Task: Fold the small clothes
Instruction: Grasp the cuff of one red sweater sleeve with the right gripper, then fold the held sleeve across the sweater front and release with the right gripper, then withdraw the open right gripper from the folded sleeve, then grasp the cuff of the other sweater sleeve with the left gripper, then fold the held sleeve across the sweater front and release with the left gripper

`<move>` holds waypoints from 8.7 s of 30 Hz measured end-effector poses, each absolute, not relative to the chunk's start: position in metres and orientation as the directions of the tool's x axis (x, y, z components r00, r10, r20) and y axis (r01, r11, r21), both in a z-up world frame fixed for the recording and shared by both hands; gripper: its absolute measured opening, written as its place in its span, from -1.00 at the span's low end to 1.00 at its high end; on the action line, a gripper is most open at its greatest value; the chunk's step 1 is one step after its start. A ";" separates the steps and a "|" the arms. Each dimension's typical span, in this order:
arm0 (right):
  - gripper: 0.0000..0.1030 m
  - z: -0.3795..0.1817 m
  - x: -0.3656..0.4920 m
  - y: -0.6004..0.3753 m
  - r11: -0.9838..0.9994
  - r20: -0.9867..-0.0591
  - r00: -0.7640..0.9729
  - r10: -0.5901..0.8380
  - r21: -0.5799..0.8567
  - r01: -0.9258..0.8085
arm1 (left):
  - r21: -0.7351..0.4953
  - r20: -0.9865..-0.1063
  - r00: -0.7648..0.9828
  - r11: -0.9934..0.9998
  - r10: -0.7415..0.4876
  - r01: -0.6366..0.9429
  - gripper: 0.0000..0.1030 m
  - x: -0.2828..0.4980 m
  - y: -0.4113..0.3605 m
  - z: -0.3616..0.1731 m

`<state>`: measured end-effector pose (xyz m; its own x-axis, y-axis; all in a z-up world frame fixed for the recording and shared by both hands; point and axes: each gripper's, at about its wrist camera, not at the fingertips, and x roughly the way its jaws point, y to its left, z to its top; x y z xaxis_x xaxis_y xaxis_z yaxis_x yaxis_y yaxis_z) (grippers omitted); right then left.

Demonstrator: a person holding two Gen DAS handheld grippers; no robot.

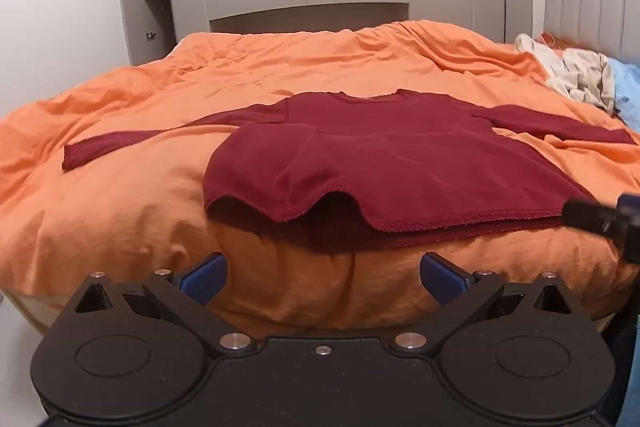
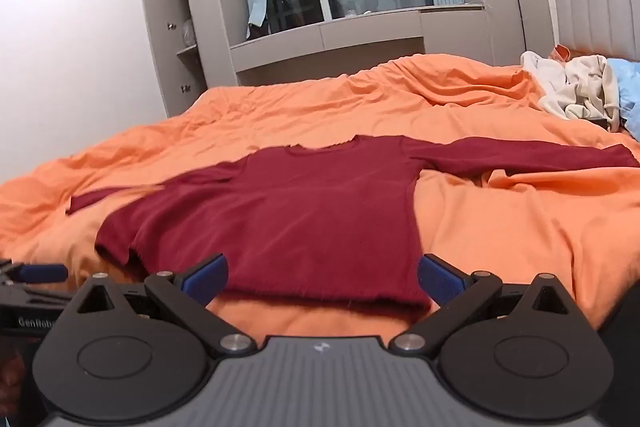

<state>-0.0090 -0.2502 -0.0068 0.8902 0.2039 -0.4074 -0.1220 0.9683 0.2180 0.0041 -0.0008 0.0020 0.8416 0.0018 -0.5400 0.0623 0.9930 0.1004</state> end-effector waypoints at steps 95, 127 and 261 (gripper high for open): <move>-0.90 -0.017 0.349 -0.155 0.962 -0.466 0.844 0.265 0.064 -0.266 | -0.384 -0.534 0.846 0.894 -0.010 -0.232 0.99 0.359 0.108 0.033; 1.00 -0.051 0.286 -0.324 0.936 -0.550 0.770 -0.322 -0.309 0.171 | -0.156 -0.771 0.635 0.983 -0.057 -0.101 0.99 0.414 0.044 -0.056; 1.00 -0.022 0.162 -0.320 0.986 -0.518 0.853 -0.063 0.097 0.132 | -0.194 -0.295 0.935 0.970 -0.198 0.145 -0.87 0.392 0.016 0.091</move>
